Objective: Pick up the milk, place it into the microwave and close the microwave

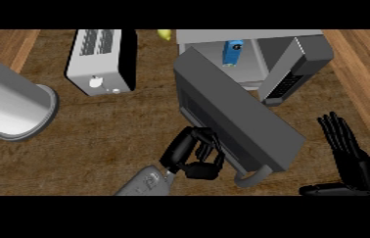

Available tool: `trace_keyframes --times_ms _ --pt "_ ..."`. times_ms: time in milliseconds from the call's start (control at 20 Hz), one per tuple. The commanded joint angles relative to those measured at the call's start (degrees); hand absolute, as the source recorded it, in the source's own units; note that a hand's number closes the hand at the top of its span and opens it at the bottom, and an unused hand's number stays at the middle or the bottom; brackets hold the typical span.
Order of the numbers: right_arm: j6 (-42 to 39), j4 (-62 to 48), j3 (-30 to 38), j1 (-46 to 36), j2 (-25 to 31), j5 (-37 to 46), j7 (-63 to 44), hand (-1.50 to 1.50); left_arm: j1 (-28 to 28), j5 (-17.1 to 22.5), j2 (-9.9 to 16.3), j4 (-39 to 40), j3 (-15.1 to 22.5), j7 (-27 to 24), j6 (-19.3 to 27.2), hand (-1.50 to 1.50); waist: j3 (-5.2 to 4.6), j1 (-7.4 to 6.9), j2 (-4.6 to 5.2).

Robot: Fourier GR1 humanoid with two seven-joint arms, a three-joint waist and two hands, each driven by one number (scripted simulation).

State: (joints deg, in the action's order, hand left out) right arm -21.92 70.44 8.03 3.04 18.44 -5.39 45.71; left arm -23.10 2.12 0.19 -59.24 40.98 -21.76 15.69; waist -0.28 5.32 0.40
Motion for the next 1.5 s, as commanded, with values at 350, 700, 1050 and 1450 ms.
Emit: trace_keyframes --times_ms 350,700,1050,1450 --pt "-7.93 15.05 -1.30 2.67 4.20 -9.09 -6.89 -1.50 -9.77 16.23 -0.18 7.33 10.87 -1.31 8.63 1.50 -0.07 3.59 0.60" --pt "-8.62 17.81 -3.00 0.47 6.00 -11.33 -11.95 -1.50 -13.18 24.41 -0.17 5.92 10.87 -5.36 14.78 1.50 -0.16 5.99 1.55" --pt "-9.14 22.33 -1.68 -1.57 9.64 -13.26 -14.88 -1.50 -17.47 31.64 -0.18 7.44 6.29 -6.94 23.00 1.50 -0.23 7.92 1.91" --pt "-8.67 24.05 0.51 -5.60 12.31 -13.96 -15.76 -1.50 -24.78 37.91 -0.20 11.59 5.17 -4.00 28.02 -1.50 -0.01 11.01 2.78"
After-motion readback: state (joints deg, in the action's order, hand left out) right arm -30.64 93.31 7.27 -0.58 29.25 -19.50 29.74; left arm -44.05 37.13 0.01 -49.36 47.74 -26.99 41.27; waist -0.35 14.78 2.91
